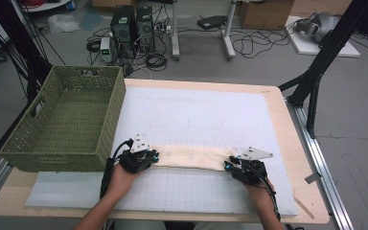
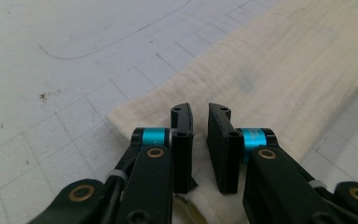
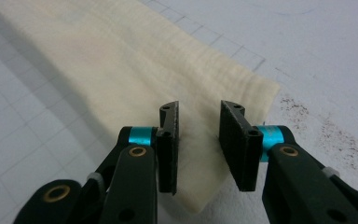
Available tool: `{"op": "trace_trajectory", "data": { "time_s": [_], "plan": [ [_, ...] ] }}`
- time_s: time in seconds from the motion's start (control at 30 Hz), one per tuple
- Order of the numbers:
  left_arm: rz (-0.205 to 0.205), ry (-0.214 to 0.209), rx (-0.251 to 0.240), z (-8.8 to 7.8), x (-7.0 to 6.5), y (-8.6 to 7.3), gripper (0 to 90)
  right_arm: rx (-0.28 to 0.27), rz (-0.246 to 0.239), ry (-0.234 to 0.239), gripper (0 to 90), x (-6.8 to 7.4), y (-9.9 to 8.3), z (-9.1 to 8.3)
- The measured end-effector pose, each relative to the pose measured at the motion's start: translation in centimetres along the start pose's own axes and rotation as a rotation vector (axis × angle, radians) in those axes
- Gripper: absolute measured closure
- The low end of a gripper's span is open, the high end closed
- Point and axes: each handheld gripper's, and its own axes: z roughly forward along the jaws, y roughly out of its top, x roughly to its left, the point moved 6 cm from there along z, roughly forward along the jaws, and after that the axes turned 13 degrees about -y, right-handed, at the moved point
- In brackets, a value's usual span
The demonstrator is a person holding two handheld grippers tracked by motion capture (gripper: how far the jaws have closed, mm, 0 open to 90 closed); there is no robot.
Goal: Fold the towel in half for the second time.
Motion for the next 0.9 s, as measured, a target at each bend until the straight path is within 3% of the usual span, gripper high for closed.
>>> {"op": "trace_trajectory", "data": {
  "time_s": [0.1,0.17,0.23,0.33,0.43,0.57,0.7,0.9],
  "plan": [
    [-0.004,-0.004,-0.001,-0.2,0.1,-0.1,79.3,-0.001,0.002,0.004,66.5,0.0,0.0,0.0],
    [-0.028,-0.023,-0.016,-0.4,0.2,-0.1,78.1,-0.011,-0.028,-0.010,63.4,0.0,0.1,-0.1],
    [-0.064,-0.041,-0.038,-0.7,0.4,-0.1,74.8,-0.019,-0.011,0.002,60.3,0.0,0.1,-0.1],
    [-0.091,-0.054,-0.094,-1.5,0.7,0.4,66.2,-0.056,0.025,0.031,55.6,-0.1,0.6,-0.7],
    [-0.095,-0.063,-0.181,-2.9,1.1,1.3,59.5,-0.142,0.021,0.047,55.5,-0.3,1.8,-2.0],
    [-0.088,-0.066,-0.256,-4.1,1.5,2.0,50.9,-0.206,0.035,0.026,54.4,-1.2,2.6,-3.6],
    [-0.098,-0.068,-0.291,-4.8,1.7,2.1,44.5,-0.233,0.055,-0.018,52.5,-2.6,2.7,-4.6],
    [-0.098,-0.070,-0.343,-5.3,1.7,2.6,32.1,-0.201,0.056,-0.093,43.1,-4.2,2.0,-5.2]
  ]
}}
